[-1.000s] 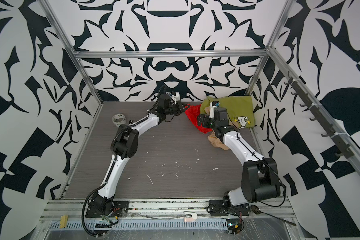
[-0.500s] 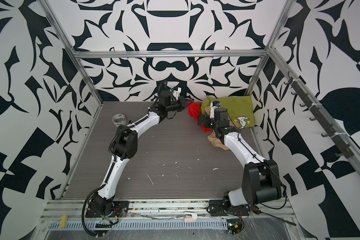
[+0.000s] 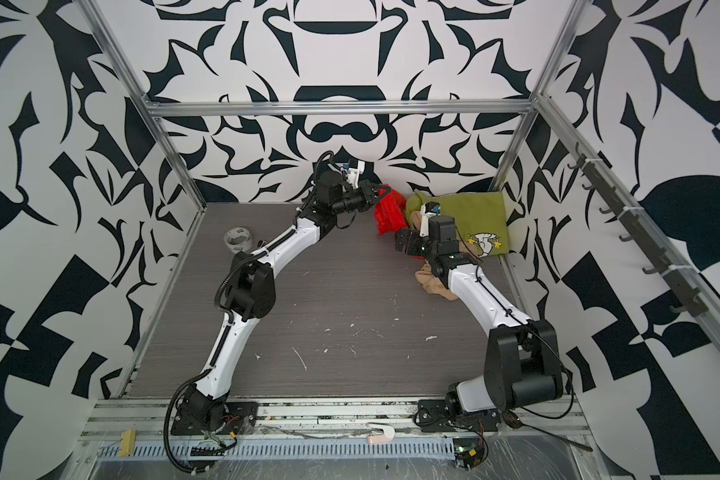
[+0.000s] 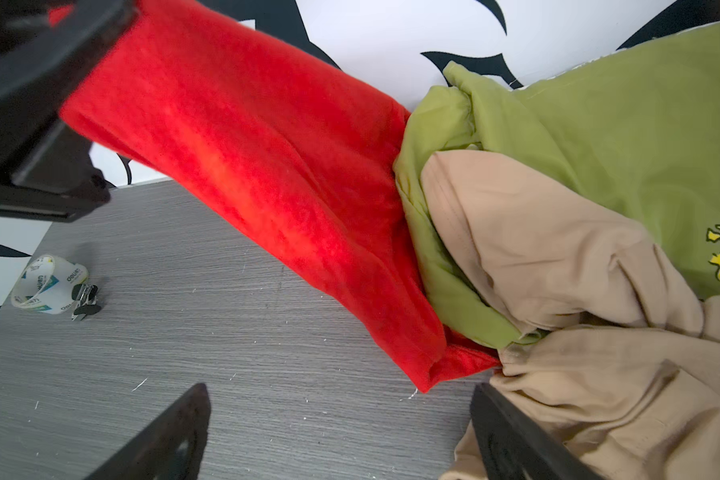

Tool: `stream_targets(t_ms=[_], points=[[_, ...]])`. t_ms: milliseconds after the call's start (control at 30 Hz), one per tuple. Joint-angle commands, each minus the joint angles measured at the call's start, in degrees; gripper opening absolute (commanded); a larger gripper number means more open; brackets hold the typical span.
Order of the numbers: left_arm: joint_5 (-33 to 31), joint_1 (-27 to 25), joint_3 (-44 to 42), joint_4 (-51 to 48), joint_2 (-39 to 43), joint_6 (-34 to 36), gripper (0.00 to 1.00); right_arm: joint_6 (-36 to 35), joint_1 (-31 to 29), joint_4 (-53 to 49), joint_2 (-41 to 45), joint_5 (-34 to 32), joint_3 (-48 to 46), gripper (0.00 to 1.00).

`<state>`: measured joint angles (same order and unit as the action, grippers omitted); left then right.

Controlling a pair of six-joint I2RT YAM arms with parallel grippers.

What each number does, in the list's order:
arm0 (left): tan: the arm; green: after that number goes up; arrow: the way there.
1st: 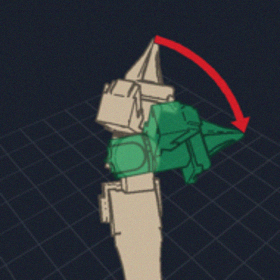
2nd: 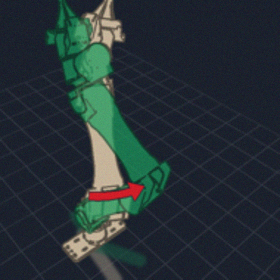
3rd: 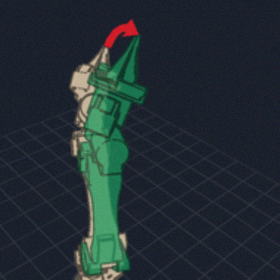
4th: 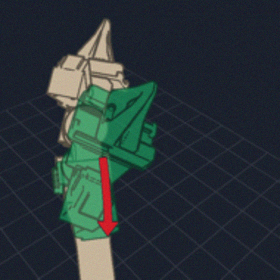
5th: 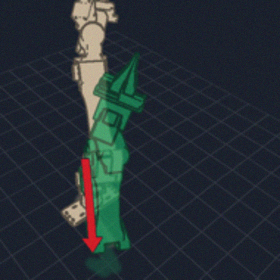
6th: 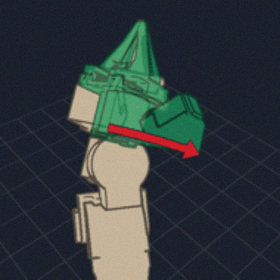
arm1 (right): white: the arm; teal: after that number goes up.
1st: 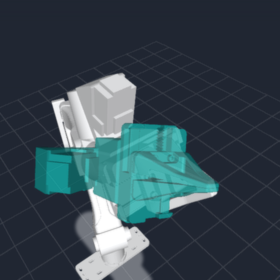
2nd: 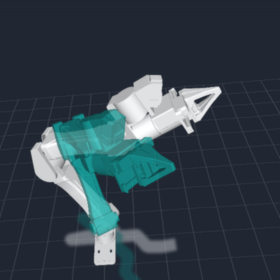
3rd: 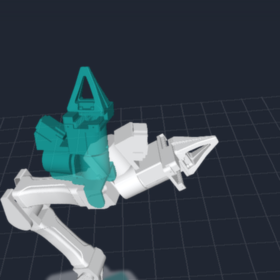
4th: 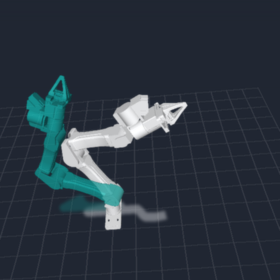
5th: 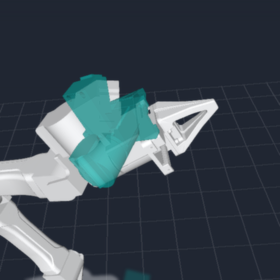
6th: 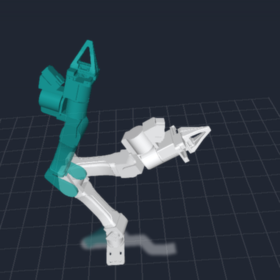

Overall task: Pick out a specific cloth from the pile
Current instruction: 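Lift the red cloth up out of the pile with the left gripper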

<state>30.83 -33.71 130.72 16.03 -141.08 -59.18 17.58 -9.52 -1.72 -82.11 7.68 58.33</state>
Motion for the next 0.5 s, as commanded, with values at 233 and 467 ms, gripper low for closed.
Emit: stream_targets(t_ms=[233, 467], points=[[-0.7, -0.4, 4.8, 3.5, 3.5, 0.2, 0.03, -1.0, -0.2, 0.7, 3.0, -0.7, 1.0, 0.99], [-0.5, -0.4, 4.1, 3.7, 5.0, 0.6, 0.03, -0.7, -0.2, 0.6, 4.4, -0.8, 0.1, 0.99]])
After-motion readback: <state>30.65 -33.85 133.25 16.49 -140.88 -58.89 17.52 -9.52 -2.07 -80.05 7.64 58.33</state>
